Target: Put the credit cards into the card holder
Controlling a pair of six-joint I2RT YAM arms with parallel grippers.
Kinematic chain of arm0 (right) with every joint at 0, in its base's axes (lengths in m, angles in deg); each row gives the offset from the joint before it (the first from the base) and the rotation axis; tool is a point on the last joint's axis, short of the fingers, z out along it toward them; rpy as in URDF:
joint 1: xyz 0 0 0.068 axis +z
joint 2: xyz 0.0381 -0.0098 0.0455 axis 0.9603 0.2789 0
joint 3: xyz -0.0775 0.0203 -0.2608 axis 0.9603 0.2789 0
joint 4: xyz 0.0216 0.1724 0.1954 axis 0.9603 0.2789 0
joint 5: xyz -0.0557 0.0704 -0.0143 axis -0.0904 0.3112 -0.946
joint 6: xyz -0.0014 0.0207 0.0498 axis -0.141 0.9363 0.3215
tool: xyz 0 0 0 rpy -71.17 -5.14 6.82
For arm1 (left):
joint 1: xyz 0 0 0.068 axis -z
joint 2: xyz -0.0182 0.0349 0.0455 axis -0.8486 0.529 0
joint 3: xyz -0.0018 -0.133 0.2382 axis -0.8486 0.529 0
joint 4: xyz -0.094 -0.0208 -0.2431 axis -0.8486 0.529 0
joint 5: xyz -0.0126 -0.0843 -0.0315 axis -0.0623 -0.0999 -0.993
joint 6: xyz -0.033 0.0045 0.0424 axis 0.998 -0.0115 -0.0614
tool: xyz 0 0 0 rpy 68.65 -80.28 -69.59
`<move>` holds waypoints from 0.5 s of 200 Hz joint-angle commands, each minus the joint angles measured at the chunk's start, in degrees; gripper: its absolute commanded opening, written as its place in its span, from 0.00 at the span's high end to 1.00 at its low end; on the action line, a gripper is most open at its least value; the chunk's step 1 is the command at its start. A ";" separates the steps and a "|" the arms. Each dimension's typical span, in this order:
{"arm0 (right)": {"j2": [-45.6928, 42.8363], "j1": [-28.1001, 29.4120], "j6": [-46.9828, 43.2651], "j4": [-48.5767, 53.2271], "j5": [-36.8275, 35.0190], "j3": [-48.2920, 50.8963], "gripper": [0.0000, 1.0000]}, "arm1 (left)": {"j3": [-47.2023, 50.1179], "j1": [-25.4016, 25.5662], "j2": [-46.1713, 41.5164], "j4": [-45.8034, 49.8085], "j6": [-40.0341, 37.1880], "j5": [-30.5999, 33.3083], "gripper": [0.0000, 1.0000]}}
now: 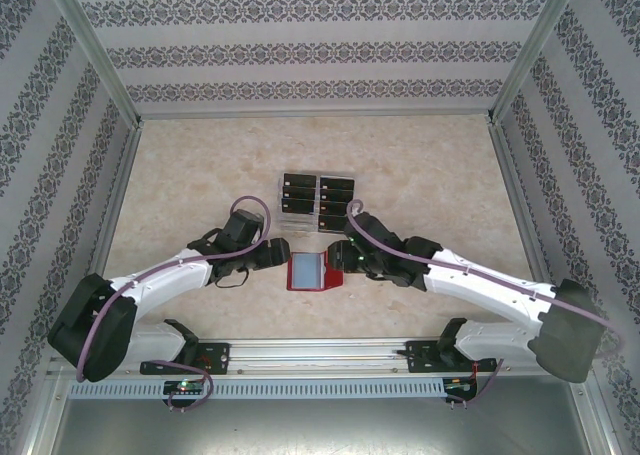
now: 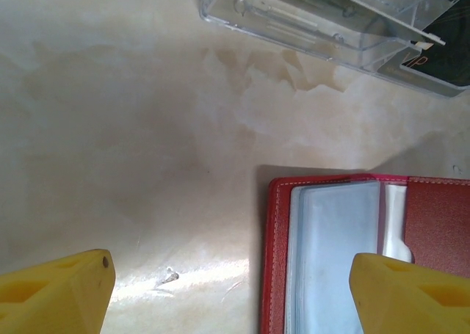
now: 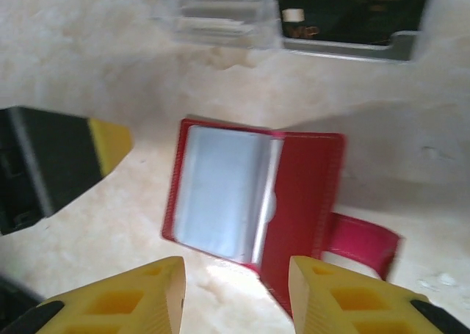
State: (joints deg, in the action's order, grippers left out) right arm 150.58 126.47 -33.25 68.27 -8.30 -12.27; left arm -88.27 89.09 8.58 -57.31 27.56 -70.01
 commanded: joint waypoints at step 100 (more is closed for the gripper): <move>20.10 -6.74 4.16 -19.77 6.01 13.93 0.94 | -3.63 -0.02 2.13 4.10 -3.88 0.43 0.11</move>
State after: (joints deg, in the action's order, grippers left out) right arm 166.49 120.92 -29.86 51.14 -2.14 -1.14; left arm -90.63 89.09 9.94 -55.17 25.83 -69.00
